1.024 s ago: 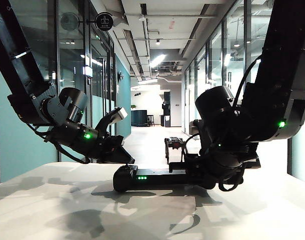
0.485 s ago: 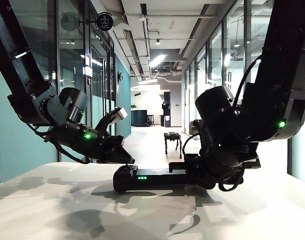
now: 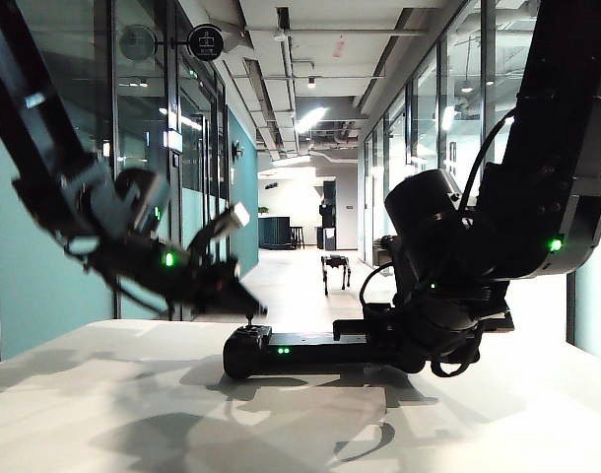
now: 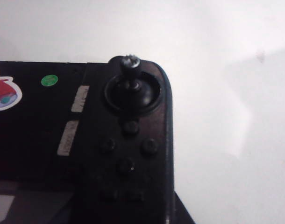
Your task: Push the left joystick on the remote control sitting on the white table forward to make the robot dog walk in a straight line until it approaches the door.
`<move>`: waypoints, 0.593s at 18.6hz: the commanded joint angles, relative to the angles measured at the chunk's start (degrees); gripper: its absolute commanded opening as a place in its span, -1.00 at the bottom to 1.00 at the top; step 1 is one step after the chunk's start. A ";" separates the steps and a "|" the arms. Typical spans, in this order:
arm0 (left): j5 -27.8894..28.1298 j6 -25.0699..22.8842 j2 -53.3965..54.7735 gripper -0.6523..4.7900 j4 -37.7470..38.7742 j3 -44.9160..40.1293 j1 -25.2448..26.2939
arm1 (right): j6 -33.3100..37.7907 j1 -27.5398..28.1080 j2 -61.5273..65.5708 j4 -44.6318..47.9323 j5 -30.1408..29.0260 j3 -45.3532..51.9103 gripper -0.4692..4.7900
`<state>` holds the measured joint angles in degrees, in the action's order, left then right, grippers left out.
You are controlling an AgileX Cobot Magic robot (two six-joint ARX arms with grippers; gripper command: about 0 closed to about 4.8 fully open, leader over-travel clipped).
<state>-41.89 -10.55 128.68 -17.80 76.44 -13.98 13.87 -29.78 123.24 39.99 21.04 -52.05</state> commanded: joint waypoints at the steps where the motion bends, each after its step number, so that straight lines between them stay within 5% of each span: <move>1: -0.81 -0.20 -5.14 -0.78 4.68 0.24 -0.04 | -0.20 -0.09 -0.46 1.77 0.26 -0.22 -0.28; 11: 4.00 0.02 -20.83 -0.78 22.23 0.24 -0.04 | -0.39 -0.09 -0.46 1.77 0.24 -0.22 -0.28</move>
<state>-39.20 -10.52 109.23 2.66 76.58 -14.00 13.78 -29.78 123.24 39.99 21.04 -52.05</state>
